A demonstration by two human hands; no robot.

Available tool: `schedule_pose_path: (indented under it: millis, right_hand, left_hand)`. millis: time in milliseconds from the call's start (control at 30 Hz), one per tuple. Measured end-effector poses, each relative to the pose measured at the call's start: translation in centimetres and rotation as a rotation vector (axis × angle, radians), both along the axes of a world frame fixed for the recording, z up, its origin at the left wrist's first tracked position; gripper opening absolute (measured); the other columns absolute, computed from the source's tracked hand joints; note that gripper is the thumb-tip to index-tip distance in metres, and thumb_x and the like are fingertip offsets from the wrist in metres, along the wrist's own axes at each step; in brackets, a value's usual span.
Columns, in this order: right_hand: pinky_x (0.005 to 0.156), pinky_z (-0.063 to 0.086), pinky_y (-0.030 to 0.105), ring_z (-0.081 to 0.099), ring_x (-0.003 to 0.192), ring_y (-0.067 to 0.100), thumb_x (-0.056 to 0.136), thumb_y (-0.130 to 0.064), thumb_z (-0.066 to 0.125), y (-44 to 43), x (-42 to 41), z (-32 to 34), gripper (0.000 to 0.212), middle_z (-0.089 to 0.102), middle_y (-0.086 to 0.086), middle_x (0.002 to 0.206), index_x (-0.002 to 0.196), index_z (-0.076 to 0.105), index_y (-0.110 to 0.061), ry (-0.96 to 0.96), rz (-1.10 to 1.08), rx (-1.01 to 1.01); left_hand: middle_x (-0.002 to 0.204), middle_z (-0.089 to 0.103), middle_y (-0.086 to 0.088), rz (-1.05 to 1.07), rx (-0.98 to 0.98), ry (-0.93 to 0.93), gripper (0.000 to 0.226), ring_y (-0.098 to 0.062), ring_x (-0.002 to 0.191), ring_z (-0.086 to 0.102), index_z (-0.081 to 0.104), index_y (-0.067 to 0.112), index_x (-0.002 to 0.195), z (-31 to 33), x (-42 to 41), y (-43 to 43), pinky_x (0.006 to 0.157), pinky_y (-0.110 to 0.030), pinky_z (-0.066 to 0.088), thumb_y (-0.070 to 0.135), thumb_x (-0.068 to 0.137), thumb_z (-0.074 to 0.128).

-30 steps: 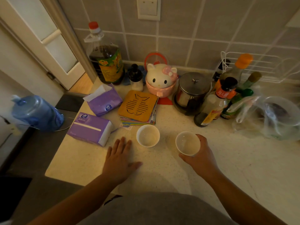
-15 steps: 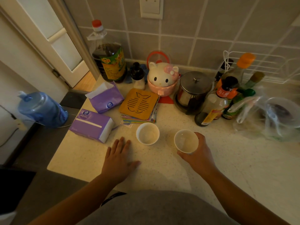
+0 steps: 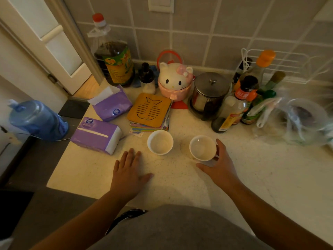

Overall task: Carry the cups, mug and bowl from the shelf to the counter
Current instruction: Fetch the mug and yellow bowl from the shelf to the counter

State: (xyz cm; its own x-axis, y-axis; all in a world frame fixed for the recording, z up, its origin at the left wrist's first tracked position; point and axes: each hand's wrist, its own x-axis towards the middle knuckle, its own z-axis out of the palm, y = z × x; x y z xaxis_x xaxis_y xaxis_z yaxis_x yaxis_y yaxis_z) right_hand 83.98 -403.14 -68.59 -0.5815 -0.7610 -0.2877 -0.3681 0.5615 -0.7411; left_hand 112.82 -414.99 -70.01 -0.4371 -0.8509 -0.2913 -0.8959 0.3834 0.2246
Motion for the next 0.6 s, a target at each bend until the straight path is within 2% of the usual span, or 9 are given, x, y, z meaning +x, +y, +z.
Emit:
schedule_pose_path:
  millis: [100, 200, 267, 300, 333, 400, 467, 533, 600]
  right_hand:
    - [0.087, 0.048, 0.035, 0.054, 0.111, 0.010, 0.063, -0.046, 0.083, 2.0, 0.7, 0.5, 0.093, 0.054, -0.002, 0.137, 0.139, 0.032, -0.031, 0.083, -0.072, 0.060]
    - [0.071, 0.047, 0.022, 0.060, 0.093, 0.009, 0.075, -0.045, 0.073, 4.8, 2.7, 1.7, 0.051, 0.064, -0.004, 0.115, 0.119, 0.052, -0.030, 0.159, -0.174, 0.080]
    - [0.063, 0.047, 0.015, 0.065, 0.085, 0.005, 0.080, -0.042, 0.070, 6.8, 5.1, 2.5, 0.030, 0.067, -0.013, 0.098, 0.106, 0.060, -0.032, 0.106, -0.241, 0.064]
    - [0.059, 0.047, 0.011, 0.066, 0.081, 0.001, 0.081, -0.040, 0.070, 7.8, 6.6, 2.8, 0.024, 0.068, -0.017, 0.091, 0.101, 0.062, -0.032, 0.085, -0.271, 0.063]
    - [0.055, 0.045, 0.006, 0.066, 0.077, -0.004, 0.082, -0.039, 0.070, 8.7, 8.2, 3.0, 0.018, 0.068, -0.019, 0.086, 0.098, 0.063, -0.033, 0.074, -0.290, 0.075]
    - [0.048, 0.043, 0.002, 0.062, 0.074, -0.014, 0.084, -0.036, 0.069, 10.2, 12.0, 3.0, 0.011, 0.067, -0.020, 0.082, 0.093, 0.062, -0.036, 0.034, -0.308, 0.103]
    - [0.047, 0.042, 0.001, 0.060, 0.075, -0.019, 0.085, -0.033, 0.068, 11.8, 15.9, 2.6, 0.013, 0.067, -0.019, 0.080, 0.086, 0.059, -0.043, -0.024, -0.331, 0.131]
    - [0.050, 0.043, 0.004, 0.062, 0.075, -0.015, 0.086, -0.032, 0.068, 13.5, 19.6, 1.9, 0.018, 0.066, -0.018, 0.081, 0.083, 0.057, -0.046, -0.093, -0.375, 0.156]
    - [0.060, 0.043, 0.008, 0.064, 0.076, -0.006, 0.087, -0.032, 0.066, 15.5, 22.8, 1.0, 0.016, 0.066, -0.015, 0.085, 0.088, 0.058, -0.045, -0.171, -0.414, 0.194]
  left_hand:
    - [0.164, 0.003, -0.006, -0.051, 0.027, 0.025, 0.093, -0.028, 0.150, 0.001, 0.012, 0.024, 0.154, 0.4, 0.4, -0.3, 0.119, -0.050, 0.012, 0.073, 0.081, 0.044]
    - [0.157, 0.029, -0.006, -0.138, 0.040, 0.106, 0.074, -0.025, 0.144, 0.025, 0.039, 0.021, 0.143, 1.4, 1.6, -1.3, 0.115, -0.043, 0.029, 0.061, 0.083, 0.056]
    - [0.135, 0.053, 0.005, -0.173, 0.103, 0.214, 0.051, -0.014, 0.125, 0.048, 0.056, 0.025, 0.126, 2.2, 2.5, -1.9, 0.100, -0.030, 0.043, 0.054, 0.084, 0.059]
    - [0.121, 0.059, 0.013, -0.175, 0.193, 0.276, 0.040, -0.006, 0.113, 0.054, 0.059, 0.031, 0.118, 2.8, 3.0, -1.9, 0.090, -0.024, 0.046, 0.053, 0.084, 0.059]
    - [0.110, 0.062, 0.021, -0.187, 0.303, 0.327, 0.030, 0.002, 0.102, 0.058, 0.060, 0.038, 0.111, 3.3, 3.4, -1.8, 0.083, -0.019, 0.047, 0.053, 0.085, 0.058]
    - [0.094, 0.065, 0.025, -0.269, 0.475, 0.384, 0.016, 0.009, 0.090, 0.060, 0.060, 0.046, 0.099, 3.9, 4.1, -1.1, 0.073, -0.013, 0.046, 0.054, 0.085, 0.057]
    - [0.091, 0.066, 0.023, -0.391, 0.577, 0.381, 0.019, 0.012, 0.088, 0.060, 0.062, 0.045, 0.097, 3.8, 5.1, 0.2, 0.071, -0.011, 0.048, 0.055, 0.084, 0.055]
    - [0.091, 0.067, 0.021, -0.500, 0.666, 0.324, 0.027, 0.009, 0.086, 0.062, 0.065, 0.038, 0.101, 3.0, 5.9, 1.9, 0.072, -0.012, 0.050, 0.055, 0.083, 0.055]
    - [0.092, 0.067, 0.019, -0.586, 0.735, 0.212, 0.028, 0.006, 0.086, 0.062, 0.066, 0.035, 0.105, 1.8, 6.5, 3.5, 0.075, -0.019, 0.054, 0.052, 0.084, 0.057]
